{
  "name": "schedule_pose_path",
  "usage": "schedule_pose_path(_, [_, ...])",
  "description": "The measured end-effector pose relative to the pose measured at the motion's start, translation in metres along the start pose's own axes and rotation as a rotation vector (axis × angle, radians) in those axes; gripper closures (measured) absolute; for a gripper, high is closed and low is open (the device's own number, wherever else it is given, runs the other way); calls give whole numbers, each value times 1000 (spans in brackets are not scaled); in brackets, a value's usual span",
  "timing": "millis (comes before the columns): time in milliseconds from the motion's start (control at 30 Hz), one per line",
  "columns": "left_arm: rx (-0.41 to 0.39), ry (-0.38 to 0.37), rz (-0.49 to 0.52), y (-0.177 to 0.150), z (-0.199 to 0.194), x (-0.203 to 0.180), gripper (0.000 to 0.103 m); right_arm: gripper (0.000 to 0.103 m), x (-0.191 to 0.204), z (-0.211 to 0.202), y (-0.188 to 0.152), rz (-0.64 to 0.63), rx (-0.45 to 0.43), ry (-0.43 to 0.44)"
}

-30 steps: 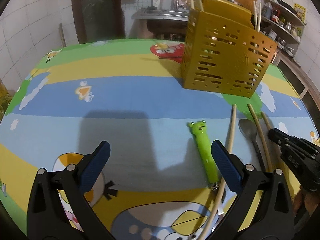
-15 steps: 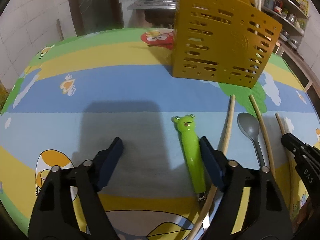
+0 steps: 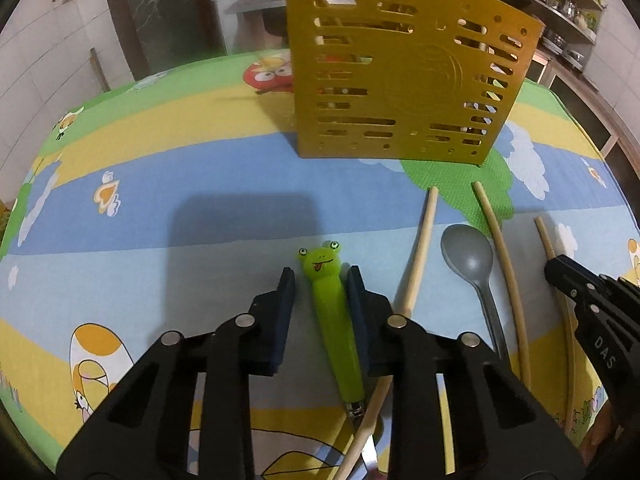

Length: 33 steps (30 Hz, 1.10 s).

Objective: Organize utensils
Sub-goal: 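Grasp the green frog-handled utensil with the left tool while the right tool grasps a chopstick, then lift the frog fork and chopstick and lower both into the yellow holder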

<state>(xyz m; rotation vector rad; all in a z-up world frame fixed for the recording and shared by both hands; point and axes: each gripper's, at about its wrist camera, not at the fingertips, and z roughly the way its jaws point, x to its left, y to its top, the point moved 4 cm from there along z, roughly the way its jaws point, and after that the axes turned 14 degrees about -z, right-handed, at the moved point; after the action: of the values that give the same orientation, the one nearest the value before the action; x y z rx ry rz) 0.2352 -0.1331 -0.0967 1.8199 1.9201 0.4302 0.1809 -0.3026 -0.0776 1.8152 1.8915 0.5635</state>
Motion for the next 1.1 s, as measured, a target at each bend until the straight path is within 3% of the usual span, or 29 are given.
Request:
schedule_pose_path(367, [-17,-50,-14,-2,-4,2,83,97,1,-1,-1,21,-45,-19])
schedule_pose_path(500, [-63,-71,-16,1,-18,6,84,97,-2,-8,0,52,-83,-6])
schedule_pose_path(633, [-122,-89,-13,8,-39,9,84,97,-6,-31,7,78,-174,-3])
schedule_pose_path(933, [-380,-122,2,29,-118,19,87,97,-14,-90,18,145,-408,14])
schedule_pose_path(1100, [-452,-148,19,35,-146,21,87,97,-9,-124,27,124,-552,-9])
